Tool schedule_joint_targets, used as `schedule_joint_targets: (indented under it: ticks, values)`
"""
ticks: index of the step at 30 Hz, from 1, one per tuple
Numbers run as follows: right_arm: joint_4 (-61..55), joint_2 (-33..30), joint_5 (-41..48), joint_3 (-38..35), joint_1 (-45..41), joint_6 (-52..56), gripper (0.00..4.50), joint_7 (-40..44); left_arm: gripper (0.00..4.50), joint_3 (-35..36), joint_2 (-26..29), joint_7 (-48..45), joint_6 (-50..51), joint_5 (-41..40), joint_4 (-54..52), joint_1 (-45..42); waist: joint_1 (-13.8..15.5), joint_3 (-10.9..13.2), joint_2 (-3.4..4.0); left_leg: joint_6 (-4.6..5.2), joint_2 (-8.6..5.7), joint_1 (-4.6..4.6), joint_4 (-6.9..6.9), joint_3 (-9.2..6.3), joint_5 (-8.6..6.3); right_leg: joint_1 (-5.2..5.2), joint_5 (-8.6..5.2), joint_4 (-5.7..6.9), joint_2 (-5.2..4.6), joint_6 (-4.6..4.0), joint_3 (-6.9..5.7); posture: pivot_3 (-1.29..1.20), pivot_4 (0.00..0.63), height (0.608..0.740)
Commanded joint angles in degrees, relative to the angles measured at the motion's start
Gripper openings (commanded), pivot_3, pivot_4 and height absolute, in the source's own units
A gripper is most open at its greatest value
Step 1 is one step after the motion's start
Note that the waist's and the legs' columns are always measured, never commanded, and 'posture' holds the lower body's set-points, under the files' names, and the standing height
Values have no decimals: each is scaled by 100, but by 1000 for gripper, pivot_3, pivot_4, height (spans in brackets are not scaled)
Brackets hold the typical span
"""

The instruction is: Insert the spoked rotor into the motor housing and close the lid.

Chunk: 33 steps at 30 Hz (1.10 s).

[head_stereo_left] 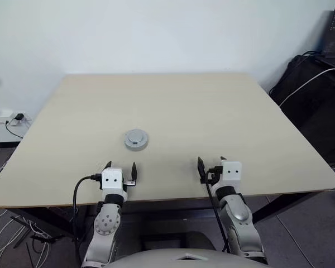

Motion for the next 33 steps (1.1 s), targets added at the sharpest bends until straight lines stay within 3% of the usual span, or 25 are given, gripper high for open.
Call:
schedule_joint_targets:
  ticks: [1, 10, 33]
  values:
    - [-10, -9, -182, 4, -14, -352, 4500, -115, 4480, 64, -41, -51, -351, -36, -25, -123, 0, 0, 0, 0, 0, -1, 0, 0, 0, 0, 0, 0, 0, 0, 0, 0, 0, 740]
    - [105, 164, 261, -166, -21, -478, 4500, 47, 4480, 173, -136, -163, -458, -118, 77, -177, -2, 0, 0, 4, 0, 0, 0, 3, -2, 1, 0, -1, -1, -1, 1, 0, 0, 740]
    - [421, 173, 306, -254, -225, -517, 4500, 204, 4480, 289, -259, -244, -491, -184, 263, -305, -8, 0, 1, 5, -1, 1, 0, 5, -2, 2, 1, -1, 0, -1, 1, 0, 0, 740]
